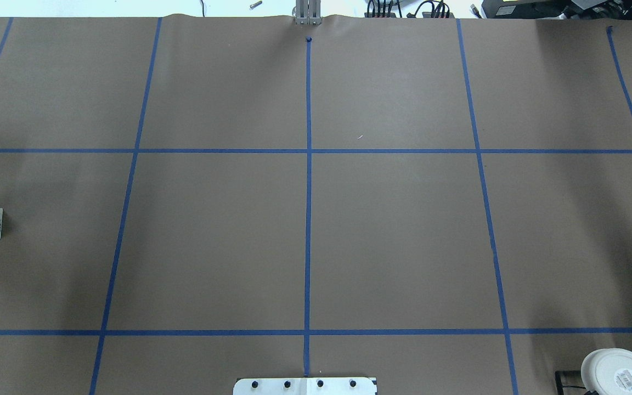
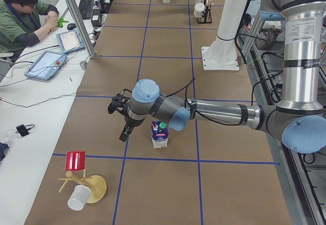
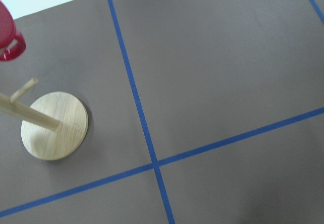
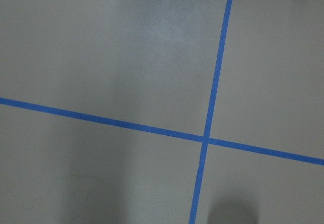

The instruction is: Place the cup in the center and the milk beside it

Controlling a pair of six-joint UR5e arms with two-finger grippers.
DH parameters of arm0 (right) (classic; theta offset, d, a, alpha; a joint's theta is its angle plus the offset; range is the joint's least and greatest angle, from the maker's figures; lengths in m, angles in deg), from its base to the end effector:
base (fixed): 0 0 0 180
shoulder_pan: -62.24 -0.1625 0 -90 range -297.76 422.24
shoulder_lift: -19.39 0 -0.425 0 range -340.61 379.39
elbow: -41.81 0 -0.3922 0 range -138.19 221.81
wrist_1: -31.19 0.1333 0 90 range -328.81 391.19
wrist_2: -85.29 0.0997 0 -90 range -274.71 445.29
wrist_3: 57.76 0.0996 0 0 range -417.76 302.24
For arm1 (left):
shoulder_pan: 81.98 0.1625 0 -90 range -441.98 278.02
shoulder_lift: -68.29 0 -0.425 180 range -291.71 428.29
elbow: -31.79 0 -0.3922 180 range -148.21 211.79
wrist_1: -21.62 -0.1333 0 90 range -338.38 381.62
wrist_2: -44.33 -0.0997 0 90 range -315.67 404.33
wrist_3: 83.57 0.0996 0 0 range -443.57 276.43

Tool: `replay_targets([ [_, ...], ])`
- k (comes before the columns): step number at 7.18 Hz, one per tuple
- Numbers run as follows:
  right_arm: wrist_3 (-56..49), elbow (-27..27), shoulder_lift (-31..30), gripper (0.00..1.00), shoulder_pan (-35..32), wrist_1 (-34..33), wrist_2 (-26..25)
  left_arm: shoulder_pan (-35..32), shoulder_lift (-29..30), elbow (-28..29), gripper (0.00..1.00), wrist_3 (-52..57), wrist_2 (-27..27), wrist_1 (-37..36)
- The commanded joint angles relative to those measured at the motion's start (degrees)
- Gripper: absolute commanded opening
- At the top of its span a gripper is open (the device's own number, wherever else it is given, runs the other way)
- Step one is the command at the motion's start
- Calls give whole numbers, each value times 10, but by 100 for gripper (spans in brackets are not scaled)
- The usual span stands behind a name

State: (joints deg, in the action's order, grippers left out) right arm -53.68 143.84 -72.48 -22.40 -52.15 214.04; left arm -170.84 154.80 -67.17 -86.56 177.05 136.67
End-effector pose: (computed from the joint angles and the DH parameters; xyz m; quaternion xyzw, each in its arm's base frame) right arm 0.0249 -0.4946 0.5636 0.1105 -0.3384 -0.0589 0.9326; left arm -0.0560 -0.4888 0.5617 0.2323 0.3600 0.0813 0.8999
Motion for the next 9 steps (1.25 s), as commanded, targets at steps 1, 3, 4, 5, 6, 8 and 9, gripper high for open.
replay_targets([
  [1, 16, -37, -72, 100, 1, 139, -3, 0, -1, -3, 99, -1, 2, 6],
  [3, 22, -57, -89, 96, 17, 140, -7, 0, -6, -7, 99, 0, 3, 8],
  [4, 22, -61, -90, 88, 44, 140, -30, 0, -6, -7, 99, 0, 3, 8],
  [5, 33, -65, -90, 74, 65, 140, -32, -1, -6, -13, 99, 1, 3, 8],
  [6, 33, -69, -98, 55, 75, 140, -35, -1, -6, -15, 99, 1, 3, 9],
  [8, 28, -77, -106, 49, 88, 141, -56, -1, -6, -15, 99, -1, 3, 17],
  [9, 28, -82, -107, 48, 93, 141, -65, -1, -6, -12, 99, -2, 3, 25],
])
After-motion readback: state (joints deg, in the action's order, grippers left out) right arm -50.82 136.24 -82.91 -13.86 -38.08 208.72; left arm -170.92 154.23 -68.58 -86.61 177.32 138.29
